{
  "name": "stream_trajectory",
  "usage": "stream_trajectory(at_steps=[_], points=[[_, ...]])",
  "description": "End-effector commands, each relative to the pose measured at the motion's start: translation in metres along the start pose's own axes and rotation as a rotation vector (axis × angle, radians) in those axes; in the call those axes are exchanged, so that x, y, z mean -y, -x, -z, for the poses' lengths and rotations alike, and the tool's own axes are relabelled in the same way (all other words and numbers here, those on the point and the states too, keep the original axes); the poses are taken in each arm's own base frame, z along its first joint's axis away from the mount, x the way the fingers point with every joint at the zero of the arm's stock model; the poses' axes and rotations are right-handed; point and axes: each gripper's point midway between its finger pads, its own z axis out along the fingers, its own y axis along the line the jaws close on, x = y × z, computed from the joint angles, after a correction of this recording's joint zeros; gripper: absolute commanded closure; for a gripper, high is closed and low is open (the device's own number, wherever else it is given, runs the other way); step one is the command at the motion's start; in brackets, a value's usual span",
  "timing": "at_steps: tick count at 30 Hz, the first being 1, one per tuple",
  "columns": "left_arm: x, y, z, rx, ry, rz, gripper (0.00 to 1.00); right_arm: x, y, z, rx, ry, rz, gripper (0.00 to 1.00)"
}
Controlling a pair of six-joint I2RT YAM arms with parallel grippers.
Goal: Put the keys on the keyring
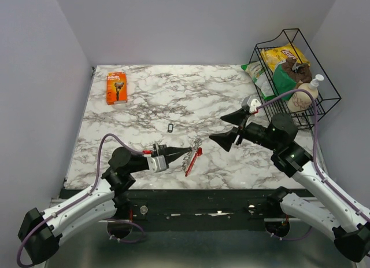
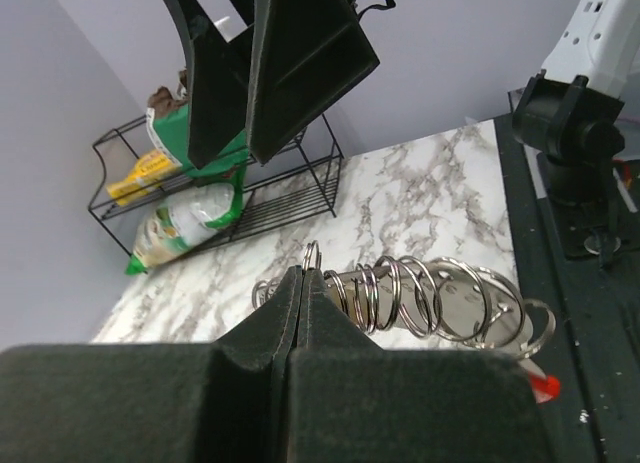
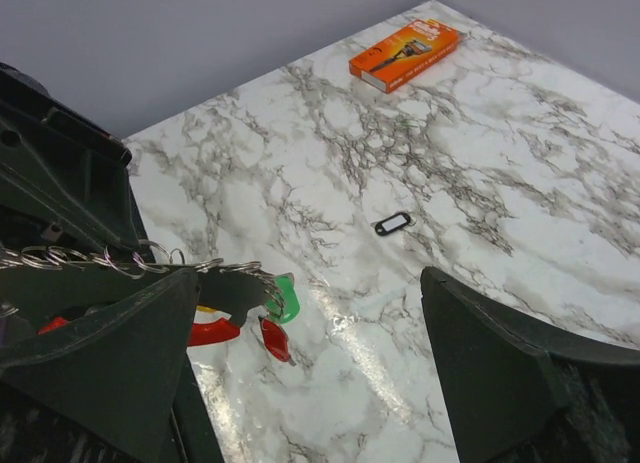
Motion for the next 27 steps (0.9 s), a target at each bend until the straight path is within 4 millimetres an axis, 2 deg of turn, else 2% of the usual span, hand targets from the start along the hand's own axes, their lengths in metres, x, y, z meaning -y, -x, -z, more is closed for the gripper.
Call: stream_trajectory(at_steps=[1, 4, 12, 18, 22, 27], points=[[-0.009, 0.009, 0.004, 0.023, 0.046, -0.194, 1.00, -0.012, 0.009, -0.002, 0.026, 0.067, 0.026, 0.00], [-0.008, 0.011, 0.004, 0.027, 0.043, -0.210, 1.00, -0.015, 0.008, -0.004, 0.021, 0.094, 0.033, 0.00], [-0.008, 0.012, 0.001, 0.026, 0.035, -0.177, 1.00, -0.039, 0.007, -0.004, 0.002, 0.252, 0.051, 0.00], [-0.013, 0.018, -0.004, 0.067, 0.080, -0.074, 1.00, -0.053, 0.009, -0.002, 0.005, 0.343, 0.048, 0.04], [-0.017, 0.027, -0.009, 0.113, 0.097, 0.000, 1.00, -0.058, 0.011, -0.004, 0.015, 0.378, 0.040, 0.07], [-0.016, 0.031, -0.017, 0.125, 0.078, 0.114, 1.00, -0.063, 0.019, -0.006, 0.047, 0.416, 0.043, 0.10]])
